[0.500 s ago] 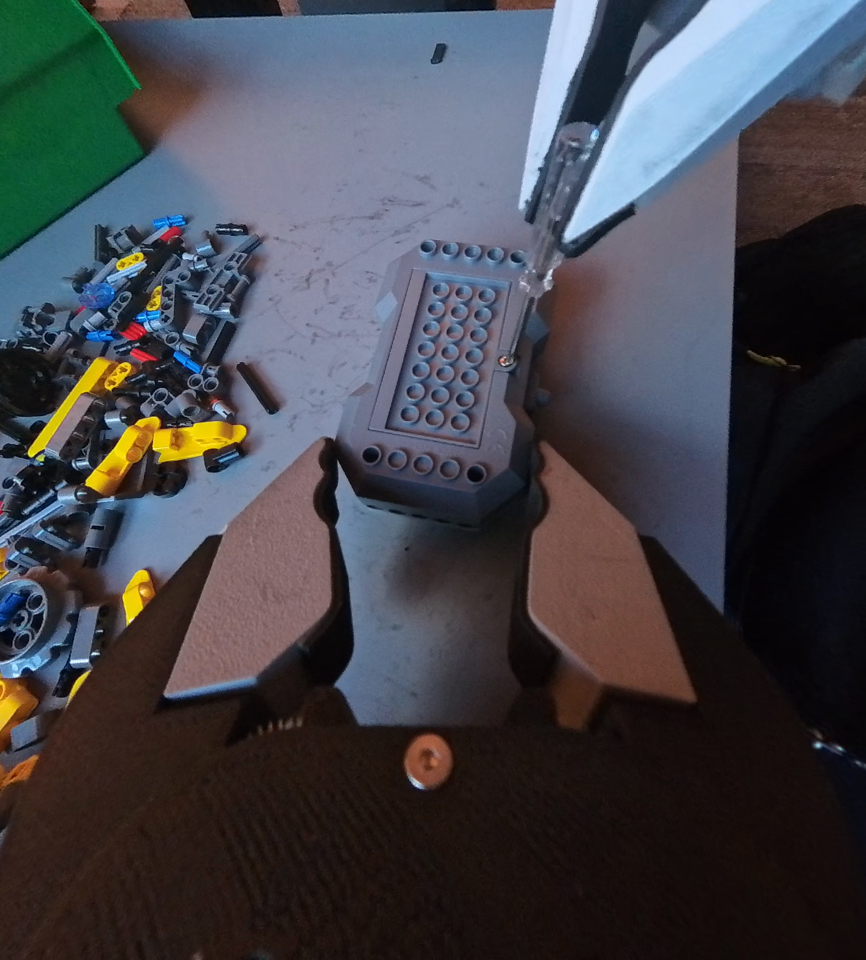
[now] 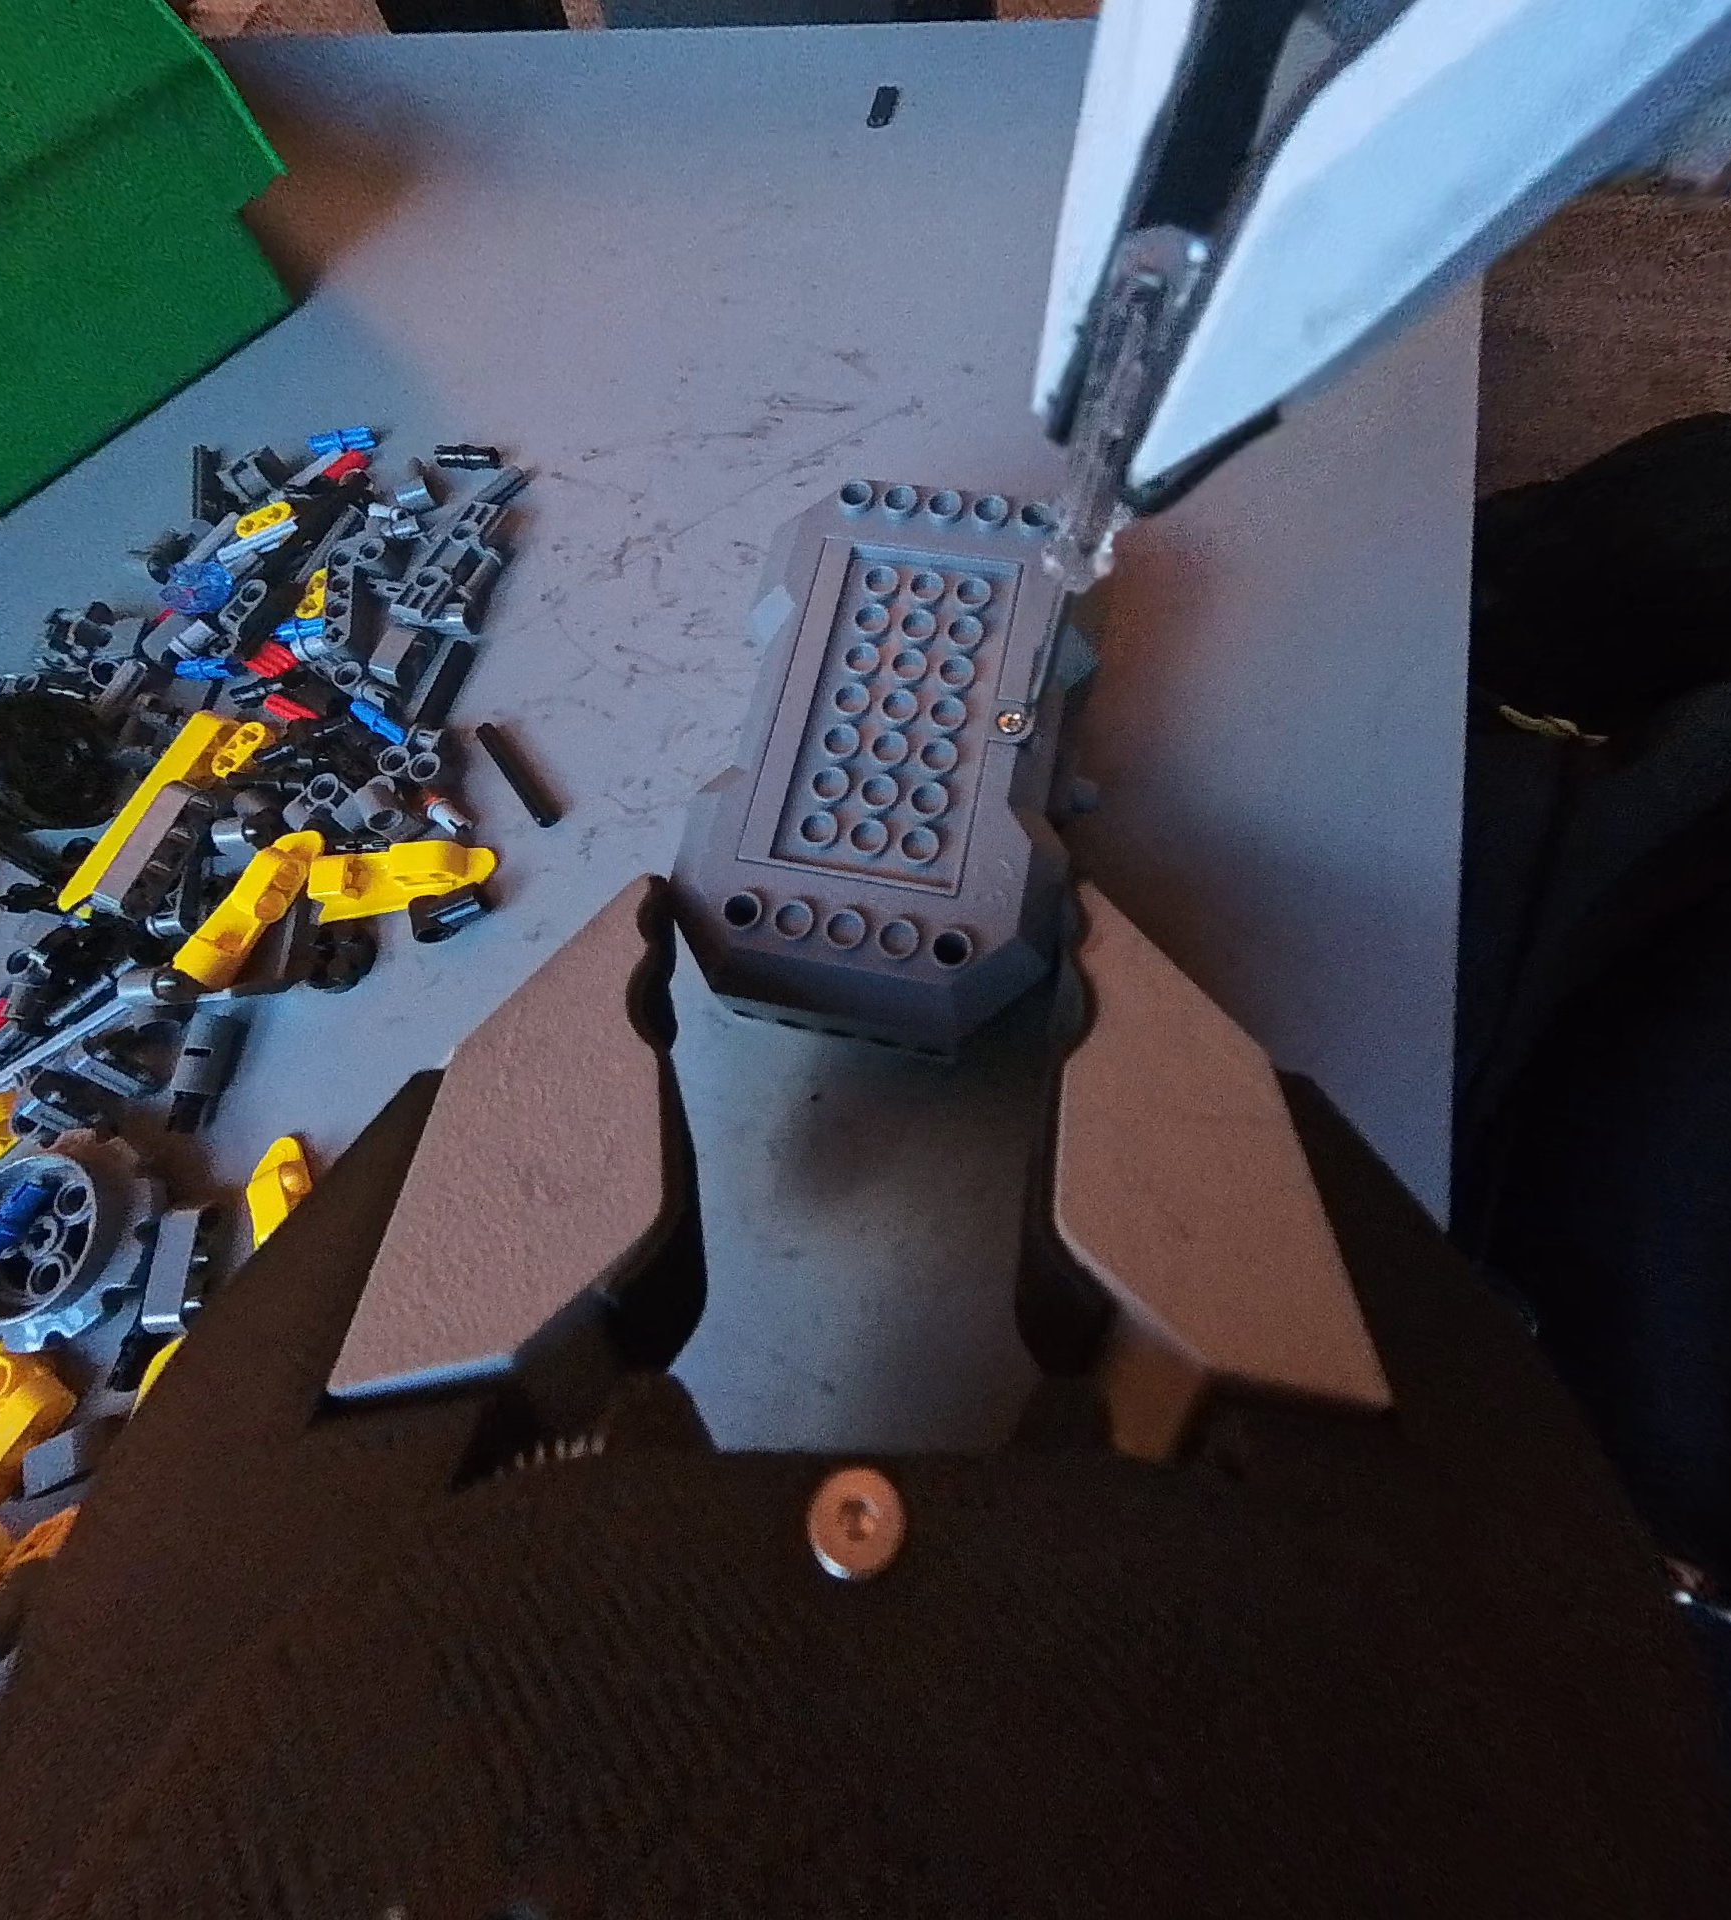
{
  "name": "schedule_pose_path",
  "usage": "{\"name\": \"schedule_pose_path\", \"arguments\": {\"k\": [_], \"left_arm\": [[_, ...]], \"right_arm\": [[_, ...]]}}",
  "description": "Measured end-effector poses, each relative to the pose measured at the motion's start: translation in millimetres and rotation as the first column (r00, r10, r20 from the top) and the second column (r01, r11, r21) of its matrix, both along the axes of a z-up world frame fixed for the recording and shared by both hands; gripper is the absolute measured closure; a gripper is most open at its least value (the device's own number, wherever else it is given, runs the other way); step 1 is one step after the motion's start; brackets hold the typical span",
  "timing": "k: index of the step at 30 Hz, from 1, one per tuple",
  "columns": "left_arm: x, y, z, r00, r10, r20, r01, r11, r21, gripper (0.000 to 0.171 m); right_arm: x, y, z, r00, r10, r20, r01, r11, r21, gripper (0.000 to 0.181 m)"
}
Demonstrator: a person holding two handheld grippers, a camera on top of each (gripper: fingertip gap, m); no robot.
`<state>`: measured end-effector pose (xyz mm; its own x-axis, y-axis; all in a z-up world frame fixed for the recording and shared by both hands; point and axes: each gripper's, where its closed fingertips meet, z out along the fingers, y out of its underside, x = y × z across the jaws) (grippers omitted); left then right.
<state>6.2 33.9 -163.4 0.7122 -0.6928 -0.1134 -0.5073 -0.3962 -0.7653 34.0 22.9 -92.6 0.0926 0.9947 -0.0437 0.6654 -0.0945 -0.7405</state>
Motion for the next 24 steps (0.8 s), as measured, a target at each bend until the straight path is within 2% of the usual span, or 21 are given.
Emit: {"name": "schedule_pose_path", "arguments": {"k": [1,12,20,24], "left_arm": [[0,0,0,1.0,0.0,-0.001,0.0,1.0,0.001,0.101],[0,0,0,1.0,0.002,0.007,-0.002,1.0,-0.006,0.101],[-2,0,0,0.999,0.022,0.026,-0.021,0.999,-0.026,0.101],[-4,-3,0,0.999,0.028,0.026,-0.027,0.999,-0.027,0.101]], "right_arm": [[-1,0,1,1.0,0.002,-0.005,-0.002,1.0,-0.015,0.174],[-5,2,-3,1.0,0.004,0.009,-0.004,1.0,0.007,0.173],[-9,13,7,1.0,0.004,0.03,-0.005,1.0,0.024,0.173],[-28,20,19,1.0,0.016,-0.007,-0.016,0.999,0.05,0.173]]}}
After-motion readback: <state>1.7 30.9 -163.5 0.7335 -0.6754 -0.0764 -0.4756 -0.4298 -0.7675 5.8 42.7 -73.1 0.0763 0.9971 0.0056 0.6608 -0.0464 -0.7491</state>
